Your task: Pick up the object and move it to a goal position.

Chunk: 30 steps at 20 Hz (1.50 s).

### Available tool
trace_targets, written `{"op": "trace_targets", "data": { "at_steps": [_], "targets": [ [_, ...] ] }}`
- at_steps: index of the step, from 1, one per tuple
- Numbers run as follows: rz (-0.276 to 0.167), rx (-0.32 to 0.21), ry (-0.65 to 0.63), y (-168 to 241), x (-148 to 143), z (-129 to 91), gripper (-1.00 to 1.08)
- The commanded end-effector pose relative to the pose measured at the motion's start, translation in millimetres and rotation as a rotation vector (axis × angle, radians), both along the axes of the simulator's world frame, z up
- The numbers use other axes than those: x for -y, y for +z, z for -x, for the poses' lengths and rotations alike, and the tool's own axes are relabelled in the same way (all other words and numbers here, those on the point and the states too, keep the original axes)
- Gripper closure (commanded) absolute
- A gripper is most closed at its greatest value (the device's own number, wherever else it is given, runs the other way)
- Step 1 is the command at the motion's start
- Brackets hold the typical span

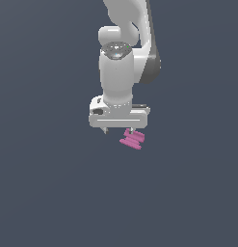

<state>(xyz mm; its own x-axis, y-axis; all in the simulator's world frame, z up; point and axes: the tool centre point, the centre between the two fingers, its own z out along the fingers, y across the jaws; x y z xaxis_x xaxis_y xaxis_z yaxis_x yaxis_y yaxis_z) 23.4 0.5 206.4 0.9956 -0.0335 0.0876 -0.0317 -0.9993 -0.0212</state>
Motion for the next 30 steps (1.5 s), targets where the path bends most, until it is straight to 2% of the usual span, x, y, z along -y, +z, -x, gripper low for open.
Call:
{"op": "trace_targets", "data": {
  "at_steps": [1,10,16,23,30],
  "targets": [
    [0.0,0.0,0.0,0,0,0,-0.2],
    [0.009,0.011,0.006,0,10,-4,-0.2],
    [0.012,-0.004,0.036,-4,6,-5,-0.2],
    [0.018,-0.057,0.143,-16,-5,-11,-0.2],
    [0.017,-0.15,0.331,-38,-25,-17,-0.2]
  ]
}}
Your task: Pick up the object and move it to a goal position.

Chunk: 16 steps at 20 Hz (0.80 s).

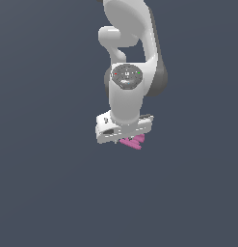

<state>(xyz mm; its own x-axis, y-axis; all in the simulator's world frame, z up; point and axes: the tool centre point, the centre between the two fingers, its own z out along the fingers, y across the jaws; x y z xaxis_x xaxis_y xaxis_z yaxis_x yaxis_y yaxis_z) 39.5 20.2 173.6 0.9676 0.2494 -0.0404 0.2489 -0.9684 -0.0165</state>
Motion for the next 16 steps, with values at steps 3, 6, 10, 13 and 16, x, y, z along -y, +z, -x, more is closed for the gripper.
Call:
{"op": "trace_targets", "data": {
  "at_steps": [3,6,10,13,16],
  "targets": [
    [-0.006,-0.074,0.144,-17,-15,-3,-0.2],
    [-0.015,-0.125,0.241,-29,-24,-5,-0.2],
    [-0.033,-0.192,0.368,-44,-36,-5,-0.2],
    [-0.051,-0.242,0.461,-56,-44,-4,-0.2],
    [-0.074,-0.291,0.552,-67,-52,-2,-0.2]
  ]
}}
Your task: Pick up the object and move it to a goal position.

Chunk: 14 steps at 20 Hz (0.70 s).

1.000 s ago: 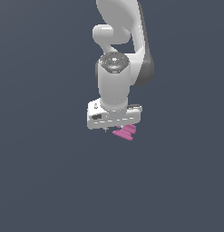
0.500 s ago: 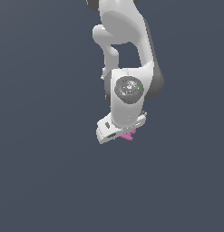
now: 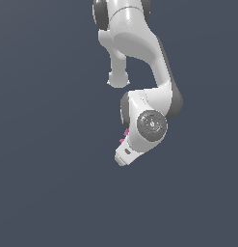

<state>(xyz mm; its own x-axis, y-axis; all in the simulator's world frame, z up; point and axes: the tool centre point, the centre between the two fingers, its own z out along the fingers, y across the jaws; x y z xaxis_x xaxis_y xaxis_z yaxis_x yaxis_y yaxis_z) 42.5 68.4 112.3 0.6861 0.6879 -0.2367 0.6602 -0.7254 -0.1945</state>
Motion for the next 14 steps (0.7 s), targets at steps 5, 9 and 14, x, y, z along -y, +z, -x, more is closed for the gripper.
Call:
{"op": "trace_targets", "data": {
  "at_steps": [5,9,14],
  "targets": [
    [-0.055,-0.114,0.19,-23,-15,6,-0.2],
    [-0.095,-0.181,0.295,-37,-22,11,-0.2],
    [-0.14,-0.246,0.391,-49,-28,17,-0.2]
  ]
}}
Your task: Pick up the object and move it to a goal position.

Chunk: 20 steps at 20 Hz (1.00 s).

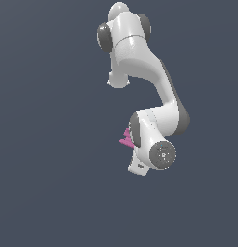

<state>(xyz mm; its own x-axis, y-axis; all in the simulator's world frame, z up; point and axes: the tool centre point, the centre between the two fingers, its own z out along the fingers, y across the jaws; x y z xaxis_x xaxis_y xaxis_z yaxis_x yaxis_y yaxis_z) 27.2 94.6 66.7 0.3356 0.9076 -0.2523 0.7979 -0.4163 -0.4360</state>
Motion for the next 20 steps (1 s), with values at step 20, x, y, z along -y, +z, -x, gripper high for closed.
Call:
{"op": "trace_targets", "data": {
  "at_steps": [20],
  "targets": [
    [-0.06,-0.084,0.115,-20,-5,13,-0.2]
  ]
}}
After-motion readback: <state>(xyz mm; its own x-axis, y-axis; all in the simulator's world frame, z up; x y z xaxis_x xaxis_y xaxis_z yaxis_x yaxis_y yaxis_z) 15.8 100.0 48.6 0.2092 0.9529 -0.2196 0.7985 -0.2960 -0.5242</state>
